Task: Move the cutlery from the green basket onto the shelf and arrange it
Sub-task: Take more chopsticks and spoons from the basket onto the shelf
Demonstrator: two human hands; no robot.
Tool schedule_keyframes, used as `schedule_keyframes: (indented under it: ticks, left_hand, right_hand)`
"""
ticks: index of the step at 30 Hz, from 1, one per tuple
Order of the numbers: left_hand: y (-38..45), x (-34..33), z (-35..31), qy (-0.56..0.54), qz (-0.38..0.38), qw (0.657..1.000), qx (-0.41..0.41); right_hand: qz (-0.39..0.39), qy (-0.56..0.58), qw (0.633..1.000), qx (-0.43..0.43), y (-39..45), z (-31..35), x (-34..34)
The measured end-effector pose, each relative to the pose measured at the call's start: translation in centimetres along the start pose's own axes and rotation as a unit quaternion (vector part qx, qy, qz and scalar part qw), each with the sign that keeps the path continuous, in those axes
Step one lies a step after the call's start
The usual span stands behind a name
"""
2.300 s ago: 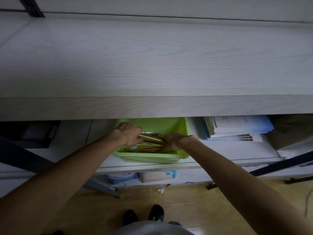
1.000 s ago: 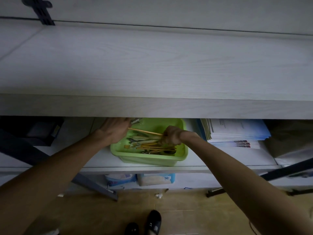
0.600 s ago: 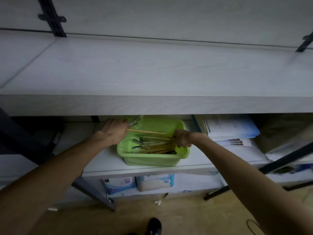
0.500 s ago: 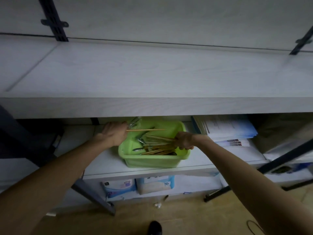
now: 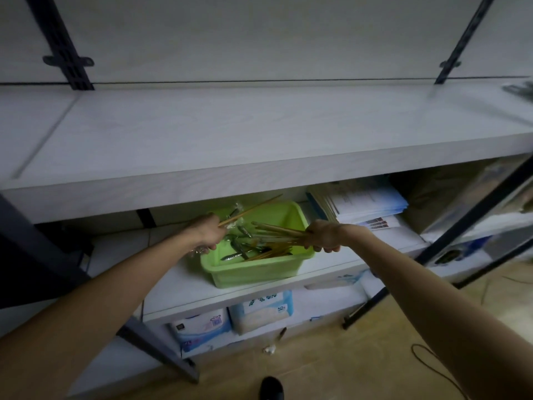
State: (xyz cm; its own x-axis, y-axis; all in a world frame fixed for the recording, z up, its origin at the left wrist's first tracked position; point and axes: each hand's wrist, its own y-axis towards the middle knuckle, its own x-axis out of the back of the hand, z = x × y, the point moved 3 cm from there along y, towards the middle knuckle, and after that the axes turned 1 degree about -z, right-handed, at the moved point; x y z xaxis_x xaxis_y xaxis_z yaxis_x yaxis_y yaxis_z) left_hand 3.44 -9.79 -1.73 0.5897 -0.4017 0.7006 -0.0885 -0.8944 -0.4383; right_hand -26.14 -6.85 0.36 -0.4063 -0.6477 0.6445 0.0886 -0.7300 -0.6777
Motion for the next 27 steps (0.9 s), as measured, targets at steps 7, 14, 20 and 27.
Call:
schedule_keyframes:
  ticks: [7, 14, 20, 27]
  left_hand:
    - [-0.2, 0.0, -0.3, 0.043, 0.009, 0.999, -0.016]
    - [-1.2, 0.3, -0.5, 0.088, -0.048, 0.994, -0.043]
    - [-0.8, 0.1, 0.3, 0.047, -0.028, 0.998, -0.03]
    - [-2.9, -1.3, -2.3, -0.022, 0.009, 0.999, -0.035]
  right_hand:
    - [-0.014, 0.017, 1.0, -0.017, -2.5, 0.1, 0.0]
    - [0.0, 0.065, 0.998, 0.001, -3.3, 0.4, -0.1]
    - [-0.091, 0.116, 0.988, 0.045, -2.3, -0.4, -1.7]
    - [-0.109, 0.183, 0.975, 0.069, -3.2, -2.6, -2.0]
